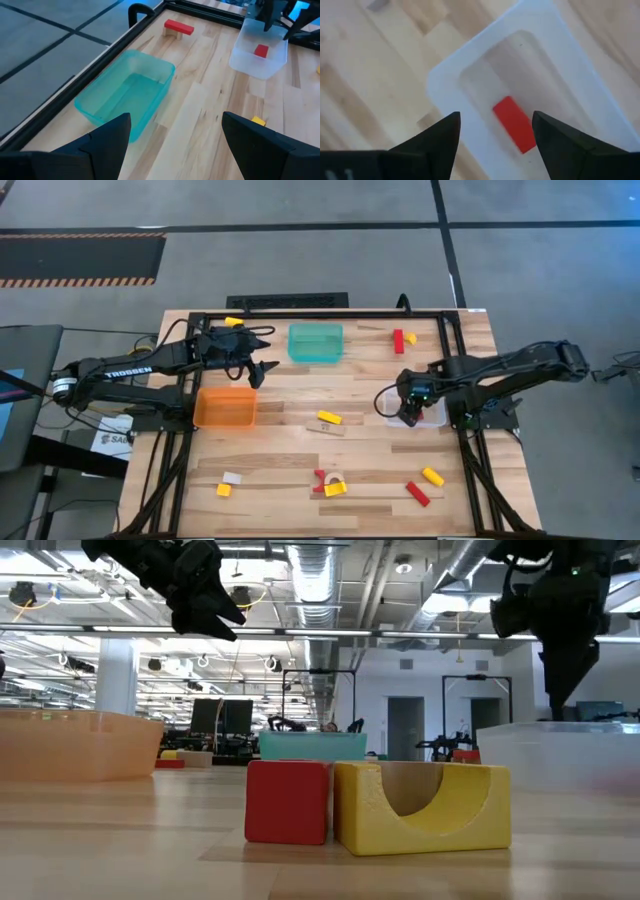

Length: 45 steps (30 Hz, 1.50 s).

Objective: Sort & place blocks by color
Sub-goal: Put the yellow block into the orange bin

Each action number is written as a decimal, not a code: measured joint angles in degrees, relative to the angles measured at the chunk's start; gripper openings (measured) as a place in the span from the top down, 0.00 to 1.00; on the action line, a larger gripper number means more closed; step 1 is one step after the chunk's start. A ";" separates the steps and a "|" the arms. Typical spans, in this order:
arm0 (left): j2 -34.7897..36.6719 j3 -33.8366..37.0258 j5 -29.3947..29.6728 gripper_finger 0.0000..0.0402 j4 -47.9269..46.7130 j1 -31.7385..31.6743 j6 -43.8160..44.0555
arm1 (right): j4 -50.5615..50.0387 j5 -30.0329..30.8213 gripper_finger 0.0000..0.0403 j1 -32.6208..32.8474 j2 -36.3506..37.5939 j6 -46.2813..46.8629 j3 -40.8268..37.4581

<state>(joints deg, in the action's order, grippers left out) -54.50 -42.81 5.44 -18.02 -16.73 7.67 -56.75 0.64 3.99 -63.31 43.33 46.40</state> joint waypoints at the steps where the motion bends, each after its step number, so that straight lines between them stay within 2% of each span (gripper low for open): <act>1: -0.02 0.00 0.27 0.25 -0.04 0.00 -0.52 | -0.34 -0.93 0.33 0.00 0.00 -0.03 0.50; 6: -0.02 0.00 3.24 0.25 1.25 0.00 -4.61 | -3.07 -9.99 0.33 0.47 0.02 6.33 4.14; 9: -0.02 0.00 4.33 0.25 4.18 -0.02 -7.80 | -2.24 -14.66 0.33 4.38 0.02 11.66 5.34; 15: -1.98 0.00 4.07 0.25 8.71 -0.88 -10.02 | -3.00 -15.42 0.33 17.97 -0.11 24.91 5.52; 22: -7.62 0.00 2.93 0.25 8.57 -0.87 -9.94 | -2.89 -13.78 0.33 30.95 -3.98 41.16 5.52; 28: -11.12 0.00 -2.69 0.25 11.25 -0.84 -8.06 | -2.76 -13.27 0.33 38.30 -11.96 41.76 5.50; 31: -11.30 0.00 -3.63 0.25 12.42 -0.85 -7.83 | -2.27 -14.05 0.33 40.46 -15.71 41.92 5.50; 40: -11.28 0.00 -4.09 0.25 18.35 -0.85 -7.88 | 5.93 -14.03 0.33 42.17 -23.91 40.80 5.50; 45: -11.26 0.00 -5.19 0.25 19.29 -0.85 -7.89 | 7.28 -14.01 0.33 42.57 -28.69 40.20 5.48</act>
<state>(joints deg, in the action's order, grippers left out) -65.76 -42.81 0.25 1.27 -17.58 -0.22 -49.47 -13.38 46.56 -92.00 83.53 51.88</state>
